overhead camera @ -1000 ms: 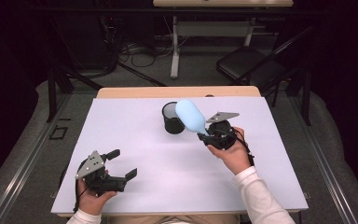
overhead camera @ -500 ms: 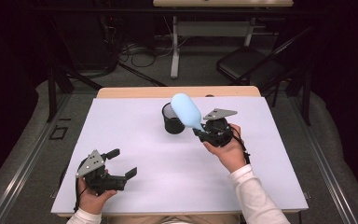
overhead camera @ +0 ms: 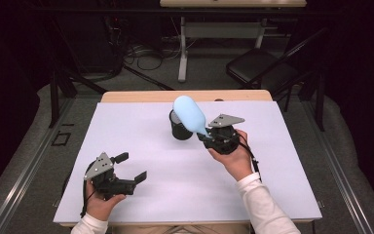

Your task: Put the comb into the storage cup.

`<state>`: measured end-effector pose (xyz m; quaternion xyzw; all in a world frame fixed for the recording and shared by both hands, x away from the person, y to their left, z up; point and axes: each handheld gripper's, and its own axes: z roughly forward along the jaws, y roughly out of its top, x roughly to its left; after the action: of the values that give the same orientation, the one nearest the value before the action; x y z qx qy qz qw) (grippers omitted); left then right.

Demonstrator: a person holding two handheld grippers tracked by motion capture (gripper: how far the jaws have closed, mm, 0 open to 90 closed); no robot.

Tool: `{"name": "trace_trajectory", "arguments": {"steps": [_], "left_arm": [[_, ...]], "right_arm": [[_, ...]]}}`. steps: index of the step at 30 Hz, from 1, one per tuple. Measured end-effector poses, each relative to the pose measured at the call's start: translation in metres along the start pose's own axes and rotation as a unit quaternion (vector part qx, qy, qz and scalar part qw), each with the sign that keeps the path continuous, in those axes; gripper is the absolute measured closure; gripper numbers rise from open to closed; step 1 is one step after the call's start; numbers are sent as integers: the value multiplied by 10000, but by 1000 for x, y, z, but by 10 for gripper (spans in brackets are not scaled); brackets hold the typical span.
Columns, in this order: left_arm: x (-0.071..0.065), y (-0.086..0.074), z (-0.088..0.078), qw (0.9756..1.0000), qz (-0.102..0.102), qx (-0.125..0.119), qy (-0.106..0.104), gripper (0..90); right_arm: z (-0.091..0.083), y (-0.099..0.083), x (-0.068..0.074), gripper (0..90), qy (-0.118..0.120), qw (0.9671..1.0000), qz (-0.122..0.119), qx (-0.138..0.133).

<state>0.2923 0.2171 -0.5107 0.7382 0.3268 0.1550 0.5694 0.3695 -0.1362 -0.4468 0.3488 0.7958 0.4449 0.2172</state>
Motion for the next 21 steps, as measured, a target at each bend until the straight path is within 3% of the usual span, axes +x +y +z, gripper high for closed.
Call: {"name": "trace_trajectory", "arguments": {"steps": [12, 21], "left_arm": [[1, 14, 9, 9999, -149, 28, 19, 4], [5, 26, 18, 9990, -430, 92, 8, 4]], "right_arm": [[-3, -2, 6, 697, 31, 9994, -100, -317], [-2, -3, 8, 697, 86, 9993, -128, -342]]}}
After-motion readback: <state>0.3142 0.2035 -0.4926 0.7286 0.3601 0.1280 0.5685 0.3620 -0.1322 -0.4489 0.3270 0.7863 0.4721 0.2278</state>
